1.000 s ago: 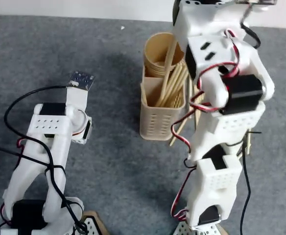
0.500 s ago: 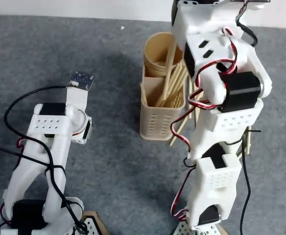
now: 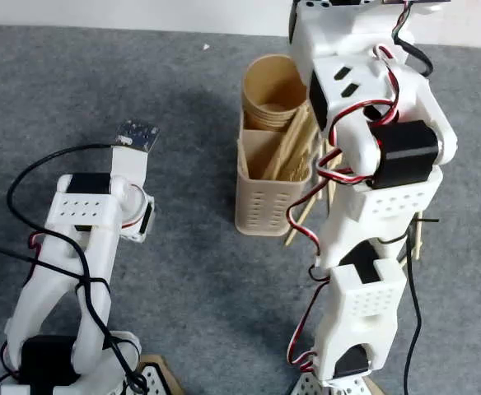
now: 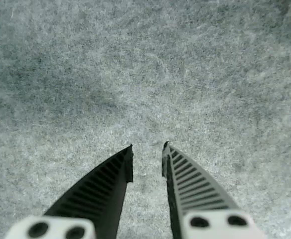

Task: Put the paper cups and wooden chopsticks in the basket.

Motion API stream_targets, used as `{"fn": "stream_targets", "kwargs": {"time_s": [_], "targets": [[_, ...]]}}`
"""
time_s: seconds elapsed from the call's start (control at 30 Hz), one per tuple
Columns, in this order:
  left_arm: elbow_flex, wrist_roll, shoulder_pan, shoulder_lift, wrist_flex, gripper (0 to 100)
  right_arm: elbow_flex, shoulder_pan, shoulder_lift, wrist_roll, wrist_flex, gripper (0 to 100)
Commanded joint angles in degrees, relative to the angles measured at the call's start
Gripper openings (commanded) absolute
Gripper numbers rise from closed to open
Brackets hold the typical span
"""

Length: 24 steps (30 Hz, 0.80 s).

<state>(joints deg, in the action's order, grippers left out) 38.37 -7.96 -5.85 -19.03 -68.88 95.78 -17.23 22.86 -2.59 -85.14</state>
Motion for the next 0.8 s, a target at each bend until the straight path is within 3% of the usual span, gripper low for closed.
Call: {"fn": "stream_targets", "kwargs": {"time_s": [0.0,0.07,0.27,0.33,0.43,0.53,0.77], "targets": [[-0.31,0.26,0.57,-1.36,0.70,12,4.44,0.04,-0.92,0.62,0.75,6.7],[-0.31,0.26,0.57,-1.36,0.70,12,4.44,4.97,-1.36,1.93,-1.89,7.0],[1.10,0.26,0.57,-1.45,1.85,12,2.86,25.01,-2.24,21.63,-15.96,7.0],[1.27,0.26,0.57,-1.45,2.73,12,-3.91,33.89,-1.63,24.70,-15.96,7.0],[1.45,0.26,0.66,-1.63,2.73,12,-18.68,41.63,-0.40,30.59,-15.87,7.0],[1.45,0.26,0.75,-1.45,2.73,12,-34.07,43.56,2.07,33.14,-15.69,7.0],[1.54,0.26,0.57,-1.36,2.73,12,-51.21,32.04,6.37,31.91,-13.76,7.0]]}}
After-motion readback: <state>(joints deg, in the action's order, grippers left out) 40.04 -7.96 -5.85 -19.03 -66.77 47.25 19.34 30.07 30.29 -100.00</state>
